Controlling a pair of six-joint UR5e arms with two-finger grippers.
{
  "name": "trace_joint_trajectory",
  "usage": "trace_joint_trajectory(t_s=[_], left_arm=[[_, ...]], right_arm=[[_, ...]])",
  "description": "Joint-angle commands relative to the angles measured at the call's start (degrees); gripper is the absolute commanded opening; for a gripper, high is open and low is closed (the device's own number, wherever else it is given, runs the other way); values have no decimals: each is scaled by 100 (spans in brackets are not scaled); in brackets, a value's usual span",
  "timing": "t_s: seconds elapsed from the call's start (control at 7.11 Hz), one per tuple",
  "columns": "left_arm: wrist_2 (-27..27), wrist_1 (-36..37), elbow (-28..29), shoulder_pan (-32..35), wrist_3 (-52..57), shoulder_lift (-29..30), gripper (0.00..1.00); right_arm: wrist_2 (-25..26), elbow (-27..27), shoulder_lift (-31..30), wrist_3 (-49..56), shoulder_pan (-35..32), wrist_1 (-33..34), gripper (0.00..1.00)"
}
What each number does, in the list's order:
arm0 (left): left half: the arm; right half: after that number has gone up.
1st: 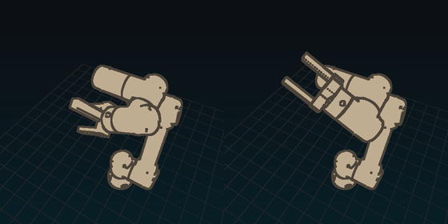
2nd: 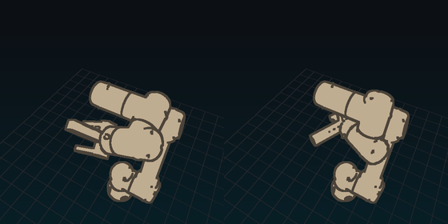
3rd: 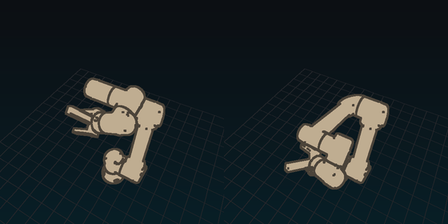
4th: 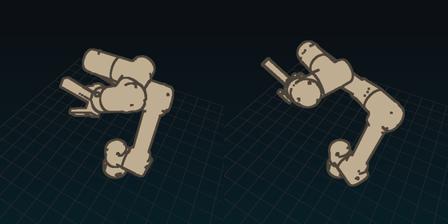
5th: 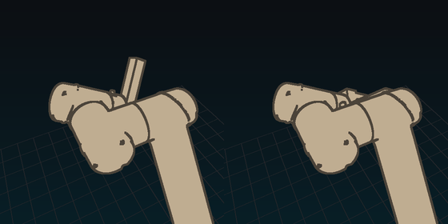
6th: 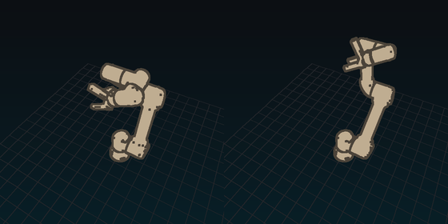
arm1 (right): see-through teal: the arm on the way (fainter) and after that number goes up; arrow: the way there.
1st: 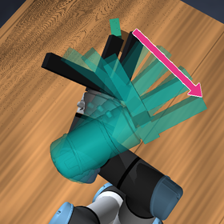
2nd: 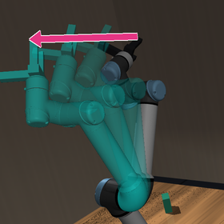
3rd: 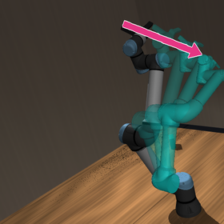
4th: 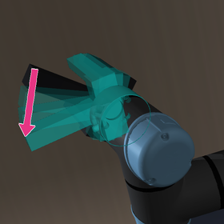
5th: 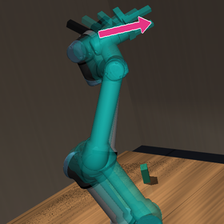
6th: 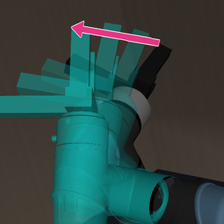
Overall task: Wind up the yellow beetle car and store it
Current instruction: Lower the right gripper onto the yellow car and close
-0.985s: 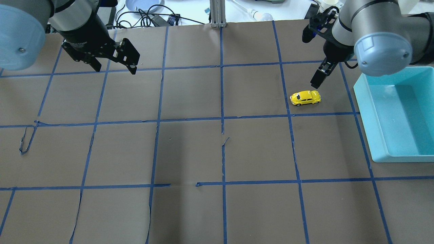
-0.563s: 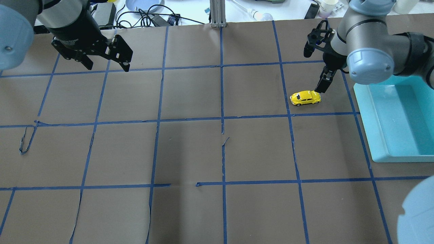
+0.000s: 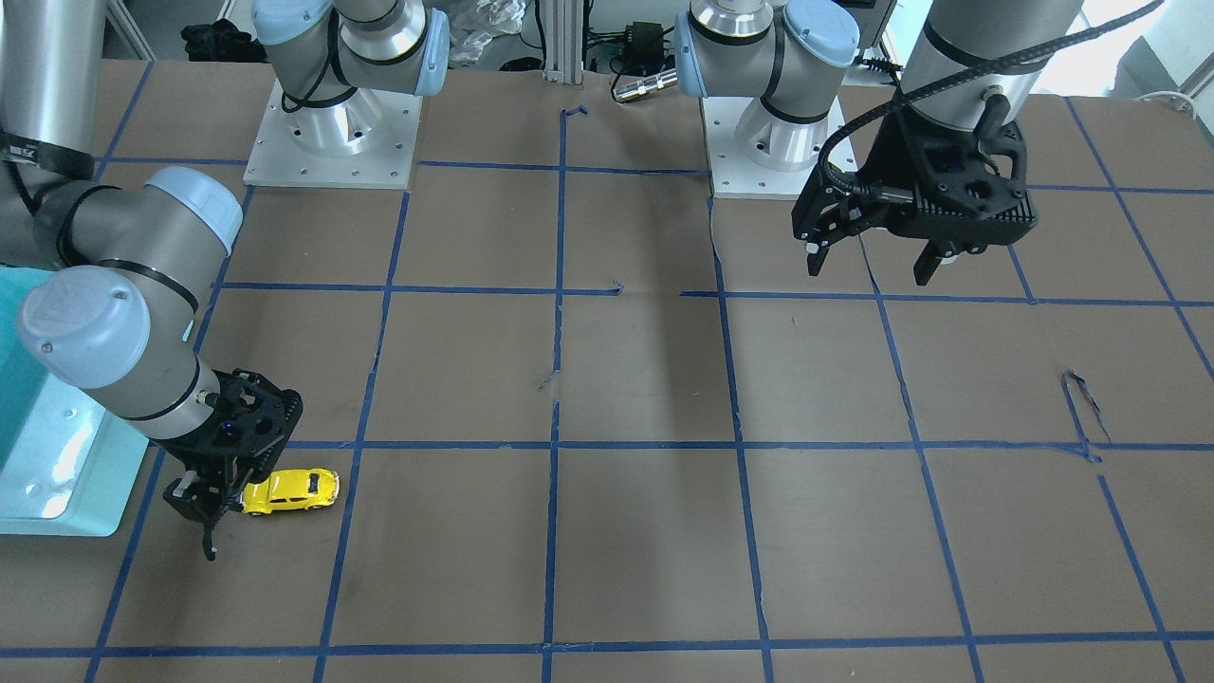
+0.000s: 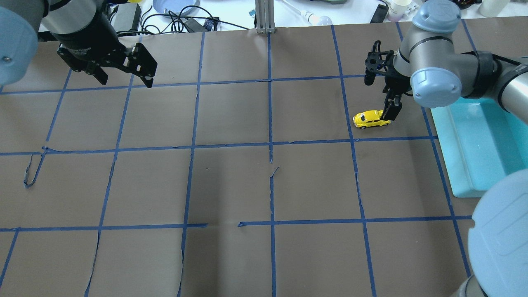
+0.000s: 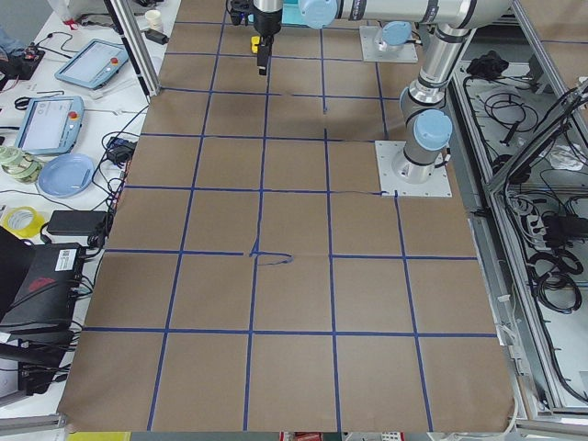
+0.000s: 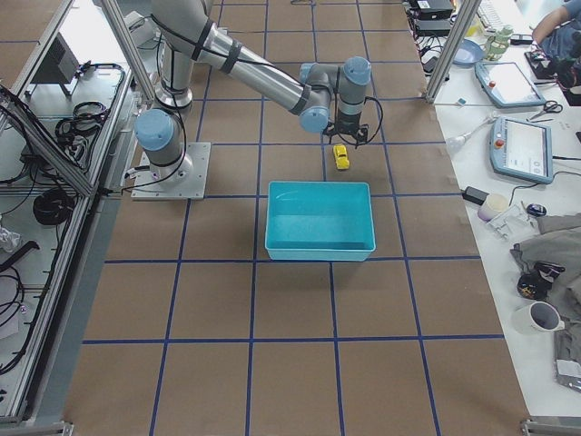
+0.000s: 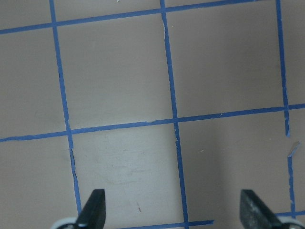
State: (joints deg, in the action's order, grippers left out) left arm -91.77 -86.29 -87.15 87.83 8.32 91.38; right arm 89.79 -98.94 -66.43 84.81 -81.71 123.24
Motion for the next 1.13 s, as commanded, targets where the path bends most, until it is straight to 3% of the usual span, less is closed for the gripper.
trace_joint_trajectory(t_s=[0.0,0.84,0.99], left_arm=[[27,33,5,-3,-67,46,100],[-17,77,-22,41,-23,-23,100],[-17,77,-30,41,-23,-24,100]], right_arm=[[-6,-3,174,412,-20,104,100],[-6,-12,534,431,-196,113,100],[-6,-12,552,605,-196,122,76]])
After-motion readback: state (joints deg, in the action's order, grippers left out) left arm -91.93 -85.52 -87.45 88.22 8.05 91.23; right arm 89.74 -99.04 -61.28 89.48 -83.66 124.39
